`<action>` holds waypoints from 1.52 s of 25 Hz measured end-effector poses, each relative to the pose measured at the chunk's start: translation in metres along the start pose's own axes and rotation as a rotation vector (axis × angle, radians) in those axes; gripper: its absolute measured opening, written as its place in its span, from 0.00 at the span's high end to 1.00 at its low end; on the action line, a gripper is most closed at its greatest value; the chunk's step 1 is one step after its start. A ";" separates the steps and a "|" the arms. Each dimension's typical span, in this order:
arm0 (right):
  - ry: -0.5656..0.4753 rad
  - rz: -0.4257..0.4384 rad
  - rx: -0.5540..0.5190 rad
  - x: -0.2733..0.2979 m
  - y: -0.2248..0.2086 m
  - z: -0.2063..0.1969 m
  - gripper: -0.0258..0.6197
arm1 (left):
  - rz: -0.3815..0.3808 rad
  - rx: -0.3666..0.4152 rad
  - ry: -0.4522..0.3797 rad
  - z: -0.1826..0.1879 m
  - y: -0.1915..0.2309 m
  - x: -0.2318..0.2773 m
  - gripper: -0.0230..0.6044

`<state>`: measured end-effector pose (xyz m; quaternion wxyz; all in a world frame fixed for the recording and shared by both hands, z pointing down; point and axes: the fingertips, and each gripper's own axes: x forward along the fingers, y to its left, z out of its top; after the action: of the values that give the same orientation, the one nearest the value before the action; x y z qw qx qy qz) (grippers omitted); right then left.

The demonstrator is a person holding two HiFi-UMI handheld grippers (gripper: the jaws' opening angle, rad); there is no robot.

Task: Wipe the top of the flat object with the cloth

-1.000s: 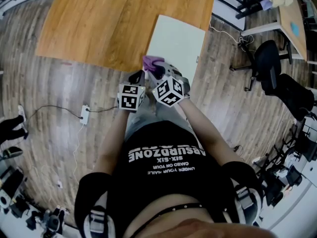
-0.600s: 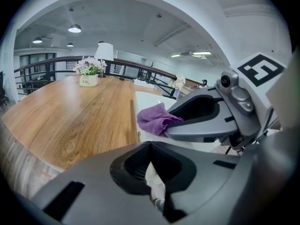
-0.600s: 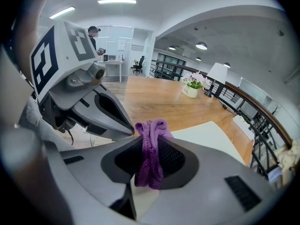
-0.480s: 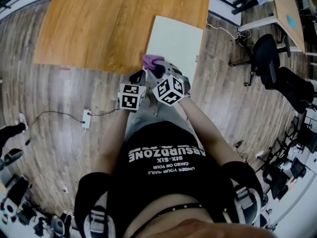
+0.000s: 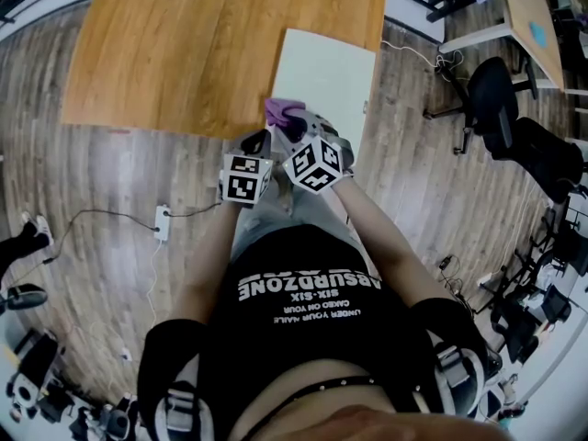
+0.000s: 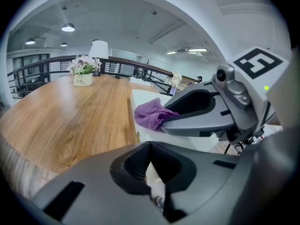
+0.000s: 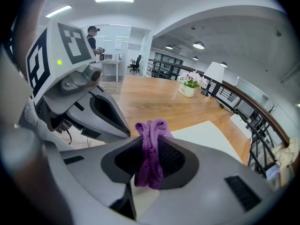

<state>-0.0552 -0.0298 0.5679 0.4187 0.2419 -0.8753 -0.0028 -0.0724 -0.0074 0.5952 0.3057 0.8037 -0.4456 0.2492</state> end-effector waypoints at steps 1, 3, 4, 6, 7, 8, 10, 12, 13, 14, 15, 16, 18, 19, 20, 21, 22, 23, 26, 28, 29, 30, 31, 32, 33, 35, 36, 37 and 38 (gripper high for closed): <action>0.000 -0.001 -0.001 0.000 0.000 0.000 0.80 | -0.001 0.001 0.001 0.000 0.000 0.000 0.94; 0.001 -0.003 -0.003 0.001 -0.001 0.001 0.80 | -0.007 -0.003 0.003 -0.001 0.001 0.000 0.94; 0.003 -0.004 -0.004 0.002 -0.002 0.001 0.80 | -0.011 -0.006 0.004 0.000 0.001 0.000 0.94; 0.003 -0.004 -0.007 0.002 -0.005 0.000 0.80 | -0.016 -0.010 0.007 0.000 0.000 0.001 0.94; 0.002 -0.005 -0.008 0.003 -0.006 0.000 0.80 | -0.018 -0.011 0.008 0.000 0.000 0.002 0.94; 0.002 -0.005 -0.009 0.004 -0.007 0.000 0.80 | -0.019 -0.011 0.009 0.000 0.000 0.003 0.94; 0.003 -0.006 -0.011 0.005 -0.008 0.001 0.80 | -0.018 -0.010 0.010 0.000 0.000 0.002 0.94; 0.006 -0.007 -0.013 0.005 -0.009 0.002 0.80 | -0.015 -0.008 0.010 -0.001 0.001 0.001 0.94; 0.007 -0.007 -0.013 0.006 -0.011 0.002 0.80 | -0.015 -0.008 0.010 0.000 0.001 0.001 0.94; 0.007 -0.006 -0.013 0.006 -0.012 0.002 0.80 | -0.015 -0.009 0.009 0.000 0.001 0.001 0.94; 0.008 -0.006 -0.013 0.007 -0.013 0.002 0.80 | -0.016 -0.010 0.008 0.000 0.001 0.002 0.94; 0.008 -0.006 -0.012 0.007 -0.013 0.002 0.80 | -0.017 -0.010 0.007 0.000 0.001 0.002 0.94; 0.010 -0.007 -0.010 0.008 -0.013 0.002 0.80 | -0.019 -0.008 0.006 0.000 0.001 0.002 0.94; 0.011 -0.008 -0.008 0.009 -0.013 0.003 0.80 | -0.020 -0.005 0.006 -0.001 0.002 0.001 0.94; 0.011 -0.011 -0.005 0.010 -0.013 0.003 0.80 | -0.022 -0.003 0.008 -0.001 0.003 0.001 0.94; 0.011 -0.013 -0.004 0.011 -0.013 0.003 0.80 | -0.026 -0.003 0.010 -0.003 0.004 0.002 0.94; 0.012 -0.017 -0.002 0.012 -0.013 0.003 0.80 | -0.030 -0.004 0.013 -0.004 0.005 0.003 0.94; 0.013 -0.021 -0.001 0.013 -0.014 0.003 0.80 | -0.037 -0.006 0.019 -0.006 0.006 0.004 0.94; 0.015 -0.038 0.001 0.015 -0.015 0.004 0.80 | -0.062 -0.007 0.034 -0.004 0.006 0.002 0.94; 0.010 -0.056 0.005 0.015 -0.018 0.005 0.80 | -0.079 0.009 0.037 -0.002 0.004 0.002 0.94; 0.006 -0.066 0.007 0.016 -0.019 0.005 0.80 | -0.088 0.020 0.036 -0.002 0.004 0.003 0.94; 0.001 -0.075 0.008 0.016 -0.020 0.005 0.80 | -0.097 0.032 0.036 -0.002 0.003 0.004 0.94; -0.003 -0.083 0.009 0.015 -0.021 0.004 0.80 | -0.104 0.041 0.037 -0.003 0.004 0.005 0.94; -0.006 -0.088 0.010 0.015 -0.021 0.004 0.80 | -0.109 0.048 0.039 -0.004 0.004 0.005 0.94; -0.008 -0.090 0.010 0.014 -0.020 0.004 0.80 | -0.113 0.050 0.043 -0.004 0.003 0.004 0.94; -0.011 -0.086 0.007 0.012 -0.017 0.003 0.80 | -0.118 0.049 0.052 -0.005 0.000 0.002 0.94; -0.013 -0.082 0.003 0.012 -0.017 0.003 0.80 | -0.118 0.049 0.056 -0.005 -0.001 0.001 0.94; -0.014 -0.079 0.000 0.011 -0.018 0.003 0.80 | -0.118 0.051 0.060 -0.004 -0.001 0.001 0.94; -0.014 -0.075 -0.003 0.011 -0.019 0.003 0.80 | -0.117 0.053 0.066 -0.003 -0.001 0.002 0.94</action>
<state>-0.0552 -0.0522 0.5705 0.4126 0.2739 -0.8685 -0.0214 -0.0708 -0.0066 0.5982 0.3129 0.8275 -0.3808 0.2688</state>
